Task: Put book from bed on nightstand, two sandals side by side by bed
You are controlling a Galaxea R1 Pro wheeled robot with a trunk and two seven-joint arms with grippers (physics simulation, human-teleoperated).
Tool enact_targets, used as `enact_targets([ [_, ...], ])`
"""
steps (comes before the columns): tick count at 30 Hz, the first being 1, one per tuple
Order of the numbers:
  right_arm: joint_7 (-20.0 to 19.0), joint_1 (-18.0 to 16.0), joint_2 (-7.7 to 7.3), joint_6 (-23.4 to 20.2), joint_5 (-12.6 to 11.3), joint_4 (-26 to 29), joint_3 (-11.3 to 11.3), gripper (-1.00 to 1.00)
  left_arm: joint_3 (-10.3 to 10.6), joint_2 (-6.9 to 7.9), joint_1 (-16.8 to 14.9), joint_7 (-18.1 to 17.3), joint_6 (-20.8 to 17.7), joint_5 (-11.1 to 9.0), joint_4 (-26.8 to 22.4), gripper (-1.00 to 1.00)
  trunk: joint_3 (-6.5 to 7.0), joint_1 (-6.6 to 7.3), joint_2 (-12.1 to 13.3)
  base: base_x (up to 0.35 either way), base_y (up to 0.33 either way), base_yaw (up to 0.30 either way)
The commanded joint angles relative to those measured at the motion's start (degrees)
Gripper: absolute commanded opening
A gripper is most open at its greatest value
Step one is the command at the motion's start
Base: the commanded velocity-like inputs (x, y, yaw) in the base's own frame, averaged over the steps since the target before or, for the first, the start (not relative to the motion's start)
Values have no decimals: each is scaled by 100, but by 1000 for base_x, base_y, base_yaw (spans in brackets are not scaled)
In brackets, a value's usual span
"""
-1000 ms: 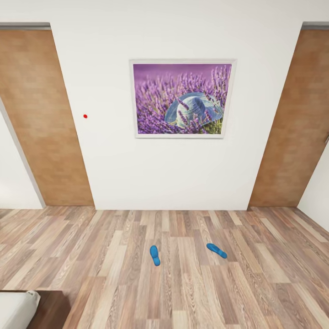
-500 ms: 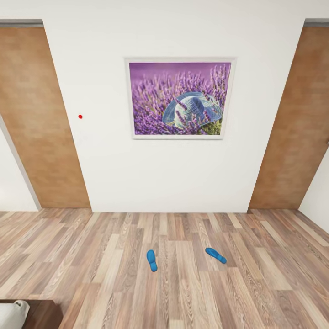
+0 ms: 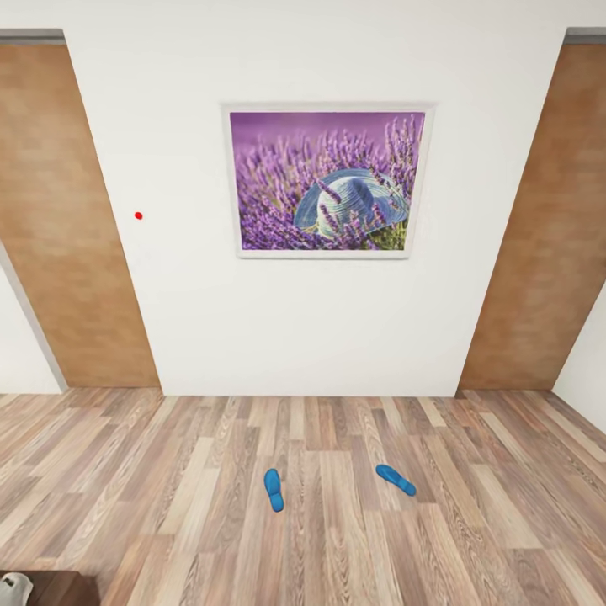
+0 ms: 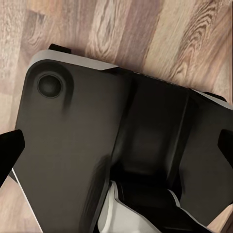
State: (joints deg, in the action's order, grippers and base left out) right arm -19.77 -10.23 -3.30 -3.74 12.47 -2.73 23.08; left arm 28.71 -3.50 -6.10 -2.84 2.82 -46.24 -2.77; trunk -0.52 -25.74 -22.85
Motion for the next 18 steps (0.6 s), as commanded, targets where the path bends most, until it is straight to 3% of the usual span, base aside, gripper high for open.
enact_targets([
  [1,-14,-5,-4,-12,45,-9,49,100,47,-2,-5,-24,26,-60,14,100,-5,-4,-7,156,-84,0],
  [18,-18,-5,-11,-5,44,-9,47,100,47,8,-5,-24,26,-60,14,100,-5,-4,-7,156,-59,0],
])
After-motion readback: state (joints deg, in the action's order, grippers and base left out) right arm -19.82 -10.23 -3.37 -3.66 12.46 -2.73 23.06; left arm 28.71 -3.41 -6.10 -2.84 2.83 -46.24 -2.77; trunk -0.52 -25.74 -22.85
